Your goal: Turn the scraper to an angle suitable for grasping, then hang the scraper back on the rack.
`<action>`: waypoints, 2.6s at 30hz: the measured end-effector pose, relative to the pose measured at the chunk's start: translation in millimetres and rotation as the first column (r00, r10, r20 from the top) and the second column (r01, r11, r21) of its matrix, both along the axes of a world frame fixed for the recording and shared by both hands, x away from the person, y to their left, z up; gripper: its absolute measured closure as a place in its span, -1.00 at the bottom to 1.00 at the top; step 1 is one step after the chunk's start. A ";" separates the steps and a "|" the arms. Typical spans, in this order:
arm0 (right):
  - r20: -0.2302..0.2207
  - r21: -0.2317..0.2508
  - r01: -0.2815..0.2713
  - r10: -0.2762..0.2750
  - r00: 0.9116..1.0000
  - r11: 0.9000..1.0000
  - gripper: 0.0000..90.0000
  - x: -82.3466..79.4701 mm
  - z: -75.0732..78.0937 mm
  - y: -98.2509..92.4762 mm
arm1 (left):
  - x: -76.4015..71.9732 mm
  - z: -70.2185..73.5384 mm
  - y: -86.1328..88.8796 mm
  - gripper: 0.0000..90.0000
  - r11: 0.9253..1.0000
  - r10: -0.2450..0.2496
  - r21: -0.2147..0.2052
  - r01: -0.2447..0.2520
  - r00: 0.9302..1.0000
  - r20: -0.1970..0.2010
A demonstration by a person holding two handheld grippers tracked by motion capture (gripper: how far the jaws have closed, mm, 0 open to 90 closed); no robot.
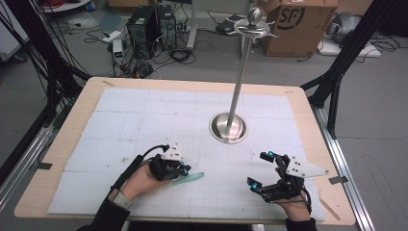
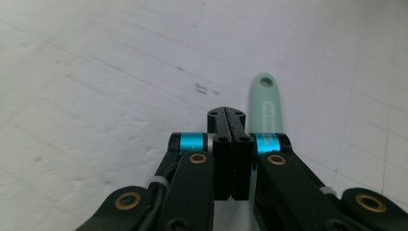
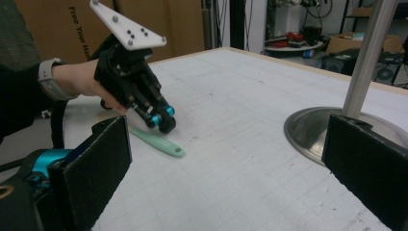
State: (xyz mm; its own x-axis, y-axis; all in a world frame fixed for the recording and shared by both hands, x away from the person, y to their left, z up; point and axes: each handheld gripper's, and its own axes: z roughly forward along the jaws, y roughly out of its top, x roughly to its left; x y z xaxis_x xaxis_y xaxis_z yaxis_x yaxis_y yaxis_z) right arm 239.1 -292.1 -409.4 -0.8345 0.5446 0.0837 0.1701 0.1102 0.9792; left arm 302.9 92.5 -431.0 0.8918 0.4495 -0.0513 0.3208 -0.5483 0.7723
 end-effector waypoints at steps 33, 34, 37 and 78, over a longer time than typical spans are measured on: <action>0.017 0.051 -0.016 0.016 1.000 0.999 -0.95 20.2 6.5 5.0 | -29.4 54.8 67.0 -0.68 0.982 -0.164 0.090 0.167 0.986 -0.037; 0.018 0.052 -0.018 0.017 1.000 0.998 -0.95 22.2 6.9 5.2 | -28.9 53.5 65.7 -0.68 0.979 -0.167 0.111 0.171 0.985 -0.046; 0.016 0.050 -0.013 0.013 1.000 0.999 -0.95 25.4 7.9 6.2 | -27.1 47.4 59.6 -0.67 0.970 -0.170 0.165 0.180 0.983 -0.070; 0.020 0.046 -0.031 0.030 0.999 0.998 -0.95 32.3 10.6 10.7 | -11.3 24.6 -7.7 0.49 0.779 -0.184 0.551 0.299 0.949 -0.255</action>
State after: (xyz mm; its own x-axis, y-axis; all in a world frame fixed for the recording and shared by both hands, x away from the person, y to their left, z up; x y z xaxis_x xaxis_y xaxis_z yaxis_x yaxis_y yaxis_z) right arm 271.4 -281.4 -398.8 -0.8524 0.5147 0.0924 0.1486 0.0691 0.9865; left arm 291.7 84.8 -406.4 0.9761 0.2165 -0.0202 0.2152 -0.9492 0.2294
